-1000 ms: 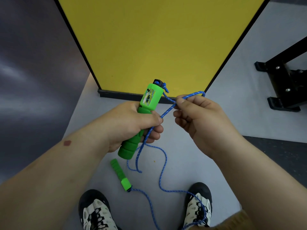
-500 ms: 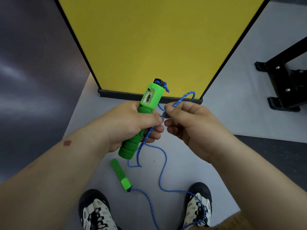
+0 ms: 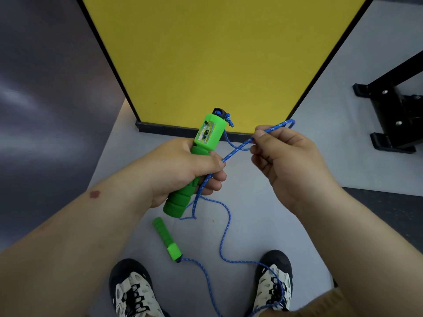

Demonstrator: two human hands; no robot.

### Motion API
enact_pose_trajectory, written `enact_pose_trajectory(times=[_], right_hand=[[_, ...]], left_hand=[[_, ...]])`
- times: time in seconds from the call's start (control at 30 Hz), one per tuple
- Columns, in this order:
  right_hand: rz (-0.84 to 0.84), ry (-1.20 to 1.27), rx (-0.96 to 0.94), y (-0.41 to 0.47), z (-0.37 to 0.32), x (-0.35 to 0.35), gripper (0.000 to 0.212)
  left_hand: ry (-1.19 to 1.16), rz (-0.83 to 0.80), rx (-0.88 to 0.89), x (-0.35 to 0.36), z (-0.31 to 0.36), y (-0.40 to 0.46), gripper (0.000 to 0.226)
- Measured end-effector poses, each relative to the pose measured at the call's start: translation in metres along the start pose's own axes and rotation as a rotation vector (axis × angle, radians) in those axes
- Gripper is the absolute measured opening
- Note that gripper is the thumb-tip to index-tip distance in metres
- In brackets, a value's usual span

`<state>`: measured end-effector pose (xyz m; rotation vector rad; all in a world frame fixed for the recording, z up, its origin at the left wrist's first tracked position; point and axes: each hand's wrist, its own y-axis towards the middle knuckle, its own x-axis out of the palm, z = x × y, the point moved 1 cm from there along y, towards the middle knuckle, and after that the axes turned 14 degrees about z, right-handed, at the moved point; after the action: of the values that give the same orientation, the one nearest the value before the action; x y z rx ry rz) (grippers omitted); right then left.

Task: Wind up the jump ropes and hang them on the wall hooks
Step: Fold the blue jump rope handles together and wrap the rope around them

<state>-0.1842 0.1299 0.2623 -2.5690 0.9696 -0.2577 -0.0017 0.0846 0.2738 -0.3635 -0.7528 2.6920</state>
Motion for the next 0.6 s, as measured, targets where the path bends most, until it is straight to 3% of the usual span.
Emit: enact_pose_trajectory(times=[0.17, 0.4, 0.6], right_hand=[[-0.079, 0.015, 0.073, -0.004, 0.002, 0.003, 0.006], [-0.281, -0.171, 0.068, -0.014, 0.011, 0.01, 0.005], [-0.163, -0.134, 0.012, -0.008, 0.007, 0.006, 0.006]], left_hand=[[-0.008, 0.001, 0.003, 0.0, 0.0, 0.0, 0.007], [0.001, 0.007, 0.007, 0.001, -0.001, 0.001, 0.007], [-0.005, -0.007, 0.006, 0.001, -0.001, 0.001, 0.005]])
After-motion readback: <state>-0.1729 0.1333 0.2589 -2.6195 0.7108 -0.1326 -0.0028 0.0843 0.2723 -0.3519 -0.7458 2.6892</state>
